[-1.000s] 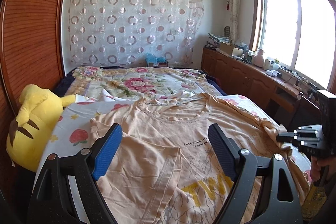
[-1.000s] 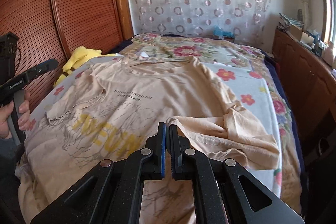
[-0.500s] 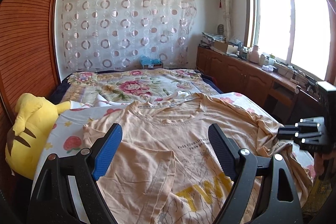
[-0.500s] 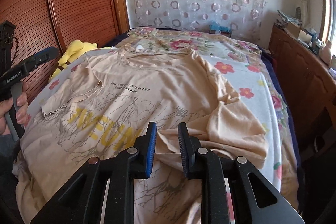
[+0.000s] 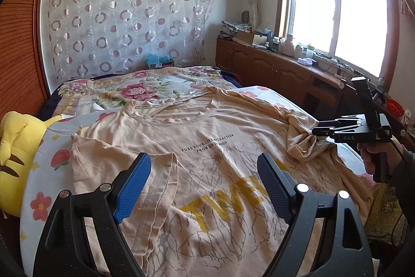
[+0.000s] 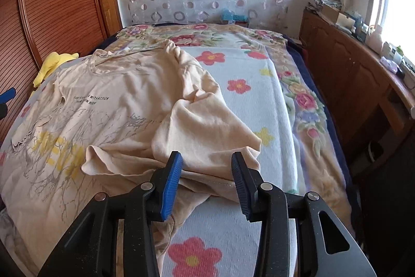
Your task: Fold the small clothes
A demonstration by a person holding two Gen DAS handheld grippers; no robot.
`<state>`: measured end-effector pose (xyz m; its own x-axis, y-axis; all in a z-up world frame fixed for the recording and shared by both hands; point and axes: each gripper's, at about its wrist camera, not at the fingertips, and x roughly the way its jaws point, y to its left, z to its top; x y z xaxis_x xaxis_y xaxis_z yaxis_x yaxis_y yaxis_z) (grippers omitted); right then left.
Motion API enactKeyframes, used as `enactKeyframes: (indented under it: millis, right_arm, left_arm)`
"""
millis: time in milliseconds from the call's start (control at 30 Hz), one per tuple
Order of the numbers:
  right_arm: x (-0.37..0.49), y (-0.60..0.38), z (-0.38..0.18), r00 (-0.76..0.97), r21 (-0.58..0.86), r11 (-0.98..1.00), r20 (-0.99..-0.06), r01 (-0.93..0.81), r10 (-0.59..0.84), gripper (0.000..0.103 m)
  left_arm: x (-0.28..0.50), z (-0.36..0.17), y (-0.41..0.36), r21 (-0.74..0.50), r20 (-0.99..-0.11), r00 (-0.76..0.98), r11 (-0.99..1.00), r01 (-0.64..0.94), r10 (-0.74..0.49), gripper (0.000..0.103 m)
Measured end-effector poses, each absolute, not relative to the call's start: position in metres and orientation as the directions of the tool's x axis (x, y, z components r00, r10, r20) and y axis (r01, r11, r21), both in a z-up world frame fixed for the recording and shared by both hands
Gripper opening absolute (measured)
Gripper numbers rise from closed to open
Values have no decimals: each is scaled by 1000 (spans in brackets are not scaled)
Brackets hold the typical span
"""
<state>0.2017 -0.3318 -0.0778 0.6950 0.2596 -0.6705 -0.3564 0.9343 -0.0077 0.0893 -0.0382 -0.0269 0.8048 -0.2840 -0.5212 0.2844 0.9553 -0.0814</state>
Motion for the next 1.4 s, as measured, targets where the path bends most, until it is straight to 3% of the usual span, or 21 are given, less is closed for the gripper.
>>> enactKeyframes:
  millis: [467, 600, 667, 700, 733, 800, 1033, 1300, 1367, 1400]
  right_arm:
    - [203, -328, -63, 694, 2, 911, -647, -413, 316, 41]
    - [210, -317, -71, 673, -47, 905, -684, -424, 280, 41]
    - [218, -318, -75, 659, -46, 908, -704, -417, 267, 31]
    - [221, -321, -74, 648, -19, 907, -706, -420, 285, 12]
    - [224, -324, -72, 637, 13, 904, -705, -427, 311, 5]
    - [226, -326, -59, 654, 21, 904, -684, -426, 324, 3]
    - [218, -302, -5, 673, 43, 864, -608, -502, 421, 3]
    - [231, -237, 18, 603, 84, 789, -598, -608, 528, 3]
    - [233, -230, 18, 601, 88, 784, -592, -614, 537, 8]
    - [234, -229, 17, 611, 74, 789, -590, -610, 528, 17]
  left_arm:
    - [74, -41, -52, -95, -553, 770, 942, 322, -319, 85]
    - [72, -43, -54, -92, -558, 767, 942, 322, -317, 85]
    - [72, -44, -54, -93, -559, 767, 943, 319, -315, 85]
    - [72, -44, -53, -94, -560, 766, 943, 319, -315, 85]
    - [72, -44, -53, -96, -562, 765, 943, 318, -315, 85]
    - [73, -45, -53, -97, -563, 765, 944, 315, -313, 85]
    - [74, -47, -50, -104, -567, 762, 945, 312, -314, 85]
    - [76, -48, -46, -111, -566, 763, 947, 302, -310, 85]
    - [75, -49, -45, -114, -567, 763, 947, 299, -309, 85]
    - [75, -49, -45, -115, -568, 763, 948, 297, -308, 85]
